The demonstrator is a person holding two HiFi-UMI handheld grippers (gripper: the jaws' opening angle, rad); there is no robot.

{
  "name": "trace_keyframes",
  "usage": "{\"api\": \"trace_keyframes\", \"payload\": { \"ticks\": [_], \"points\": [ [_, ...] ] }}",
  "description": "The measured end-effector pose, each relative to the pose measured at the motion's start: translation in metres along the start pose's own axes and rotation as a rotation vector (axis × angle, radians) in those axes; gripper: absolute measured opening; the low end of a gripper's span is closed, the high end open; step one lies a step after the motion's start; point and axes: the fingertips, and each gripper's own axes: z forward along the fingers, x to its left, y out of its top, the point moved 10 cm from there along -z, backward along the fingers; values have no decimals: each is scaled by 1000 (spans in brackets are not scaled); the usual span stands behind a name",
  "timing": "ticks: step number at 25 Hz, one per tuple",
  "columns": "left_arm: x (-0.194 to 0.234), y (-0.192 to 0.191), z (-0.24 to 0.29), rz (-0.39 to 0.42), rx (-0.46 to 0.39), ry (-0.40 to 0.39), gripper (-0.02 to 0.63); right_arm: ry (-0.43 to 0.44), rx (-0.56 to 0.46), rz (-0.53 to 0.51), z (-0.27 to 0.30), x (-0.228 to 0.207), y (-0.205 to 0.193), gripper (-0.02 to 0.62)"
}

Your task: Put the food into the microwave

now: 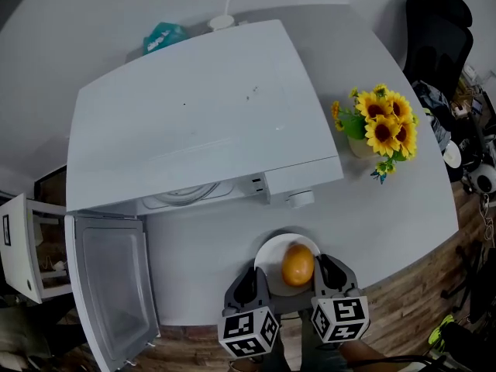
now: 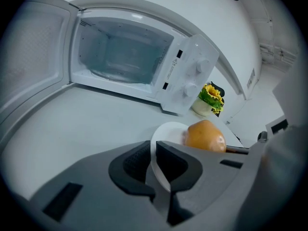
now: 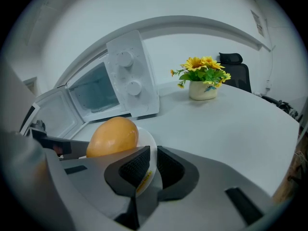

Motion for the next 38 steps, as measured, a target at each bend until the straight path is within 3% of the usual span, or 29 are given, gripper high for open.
{"api": "trace_keyframes", "payload": {
  "ticks": [20, 38],
  "points": [
    [73, 28, -55, -155, -116, 148, 38, 181, 14, -146, 26, 95, 38, 57],
    [123, 78, -71, -169, -207, 187, 39, 232, -29, -185, 50, 159, 75, 57]
  ]
}}
